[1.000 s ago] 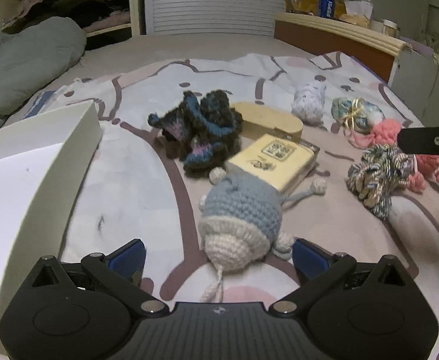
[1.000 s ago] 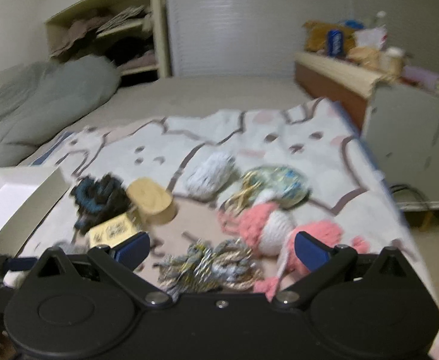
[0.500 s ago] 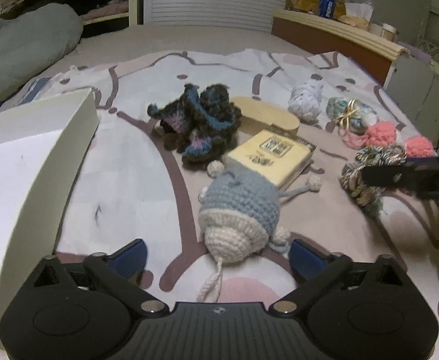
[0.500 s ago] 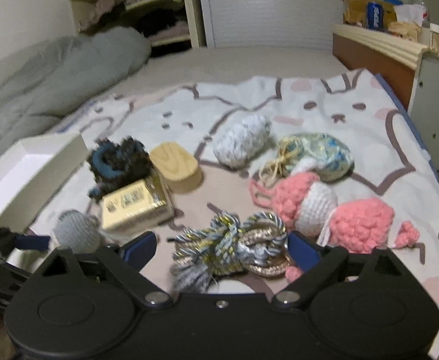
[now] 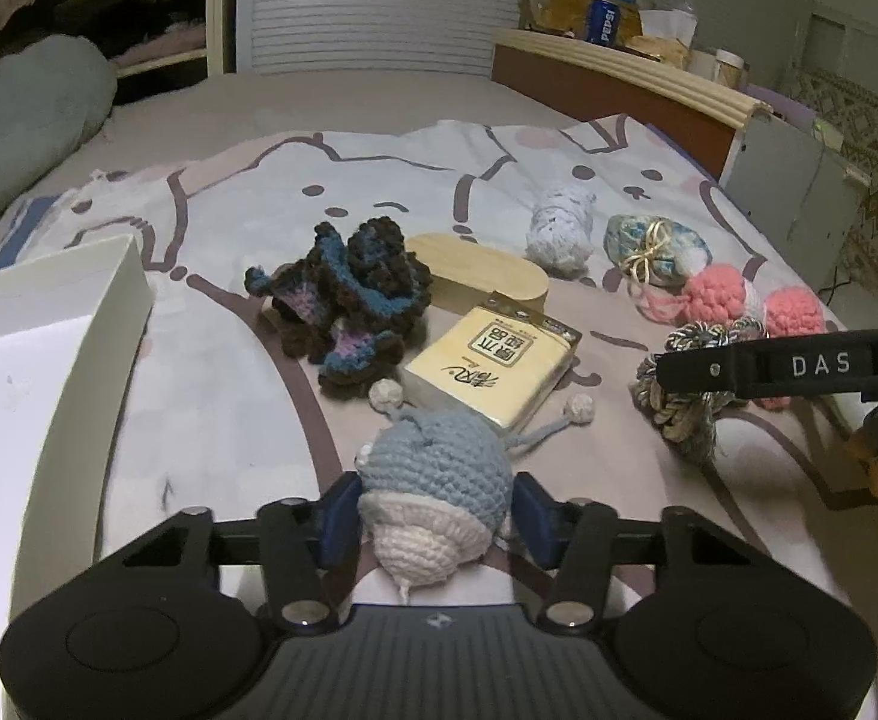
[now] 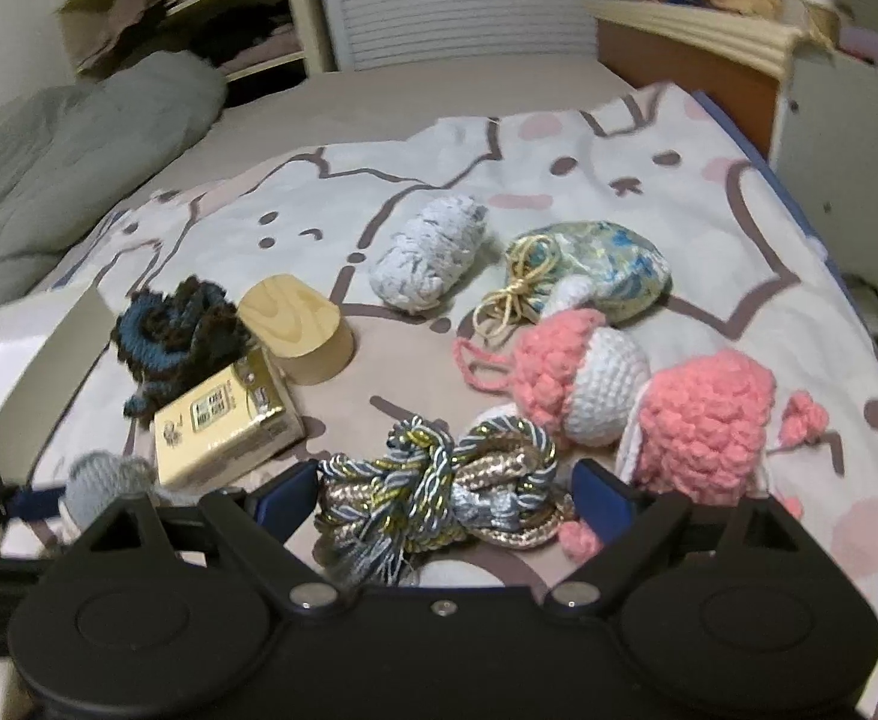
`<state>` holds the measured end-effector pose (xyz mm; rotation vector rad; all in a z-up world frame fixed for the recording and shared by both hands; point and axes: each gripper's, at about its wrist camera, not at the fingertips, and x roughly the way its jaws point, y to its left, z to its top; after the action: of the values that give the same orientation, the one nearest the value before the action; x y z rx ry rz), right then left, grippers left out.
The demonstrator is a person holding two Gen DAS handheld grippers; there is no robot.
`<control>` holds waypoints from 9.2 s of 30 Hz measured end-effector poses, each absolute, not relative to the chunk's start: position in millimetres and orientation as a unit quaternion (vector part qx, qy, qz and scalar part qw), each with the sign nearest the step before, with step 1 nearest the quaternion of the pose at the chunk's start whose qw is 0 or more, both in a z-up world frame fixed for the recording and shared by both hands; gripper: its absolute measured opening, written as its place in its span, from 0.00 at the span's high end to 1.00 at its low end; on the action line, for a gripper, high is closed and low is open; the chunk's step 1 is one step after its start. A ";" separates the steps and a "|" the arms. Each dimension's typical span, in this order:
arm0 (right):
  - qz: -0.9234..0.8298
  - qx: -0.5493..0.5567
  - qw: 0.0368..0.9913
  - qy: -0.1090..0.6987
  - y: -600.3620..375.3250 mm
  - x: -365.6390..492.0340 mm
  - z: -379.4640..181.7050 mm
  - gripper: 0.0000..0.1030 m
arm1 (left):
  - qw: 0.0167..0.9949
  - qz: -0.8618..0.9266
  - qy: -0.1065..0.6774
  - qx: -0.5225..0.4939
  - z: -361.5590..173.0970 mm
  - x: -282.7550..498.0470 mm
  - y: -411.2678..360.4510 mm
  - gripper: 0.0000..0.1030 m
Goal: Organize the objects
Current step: 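Grasp the blue-white crochet doll with left gripper while right gripper grasps the braided rope, then carry the doll and rope bundle with both grippers over the white tray, then open left gripper to drop the doll while right gripper releases the rope, then withdraw both tools from the tray back toward the remaining toys, then grasp the yellow tissue pack with left gripper while right gripper grasps the pink bunny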
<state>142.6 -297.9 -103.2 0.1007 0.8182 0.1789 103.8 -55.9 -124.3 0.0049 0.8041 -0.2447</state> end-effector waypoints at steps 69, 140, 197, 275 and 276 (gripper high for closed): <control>0.336 -0.047 0.897 0.283 -60.3 88.7 4.8 0.30 | 0.930 0.130 0.303 -0.164 -7.4 32.0 184.4 0.50; 0.377 -0.121 0.833 0.386 -57.6 99.2 -23.5 0.09 | 0.881 0.195 0.414 -0.121 -41.1 29.9 156.0 0.04; 0.163 -0.026 0.912 0.376 -235.0 99.4 -0.3 0.04 | 0.920 0.110 0.375 -0.025 -6.3 55.9 50.5 0.00; 0.097 0.093 0.876 0.463 -362.0 131.7 -73.6 0.83 | 0.873 0.075 0.472 -0.095 -114.3 126.4 -48.2 0.00; 0.103 0.109 0.871 0.469 -360.1 128.6 -72.3 0.83 | 0.875 0.071 0.471 -0.089 -114.2 124.6 -45.1 0.00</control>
<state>128.6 -360.1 -72.3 0.2284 0.9801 0.2146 124.6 -45.1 -114.2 -0.1865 0.9834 0.1475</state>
